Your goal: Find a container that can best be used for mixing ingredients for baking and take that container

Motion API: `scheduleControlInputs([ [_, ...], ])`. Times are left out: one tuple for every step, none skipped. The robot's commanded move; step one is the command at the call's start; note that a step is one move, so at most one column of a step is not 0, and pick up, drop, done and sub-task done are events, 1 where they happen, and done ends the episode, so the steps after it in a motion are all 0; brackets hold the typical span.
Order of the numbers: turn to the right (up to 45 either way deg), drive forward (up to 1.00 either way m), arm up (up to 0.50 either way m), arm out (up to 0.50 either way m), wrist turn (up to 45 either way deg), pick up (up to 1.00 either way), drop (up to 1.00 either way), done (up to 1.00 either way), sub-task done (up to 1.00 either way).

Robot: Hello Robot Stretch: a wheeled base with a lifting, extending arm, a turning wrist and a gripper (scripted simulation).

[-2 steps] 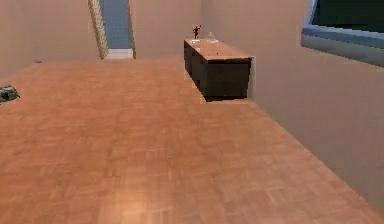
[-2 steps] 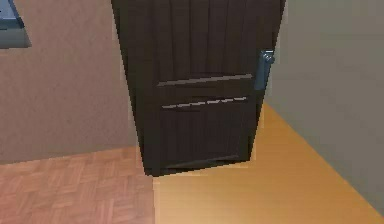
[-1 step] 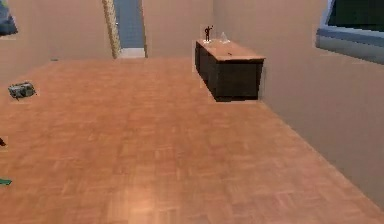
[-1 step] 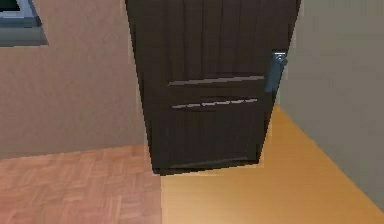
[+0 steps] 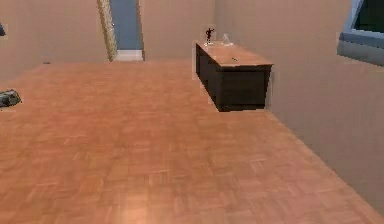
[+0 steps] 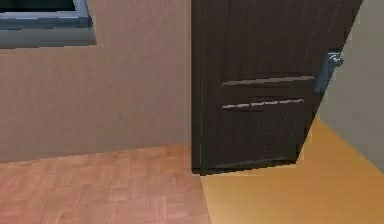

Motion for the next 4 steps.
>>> scheduleControlInputs([
  [-45.0,0.0,0.0,0.0,0.0,0.0,0.0,0.0,0.0],
  [0.0,1.0,0.0,0.0,0.0,0.0,0.0,0.0,0.0],
  [0.0,0.4,0.0,0.0,0.0,0.0,0.0,0.0,0.0],
  [-45.0,0.0,0.0,0.0,0.0,0.0,0.0,0.0,0.0],
])
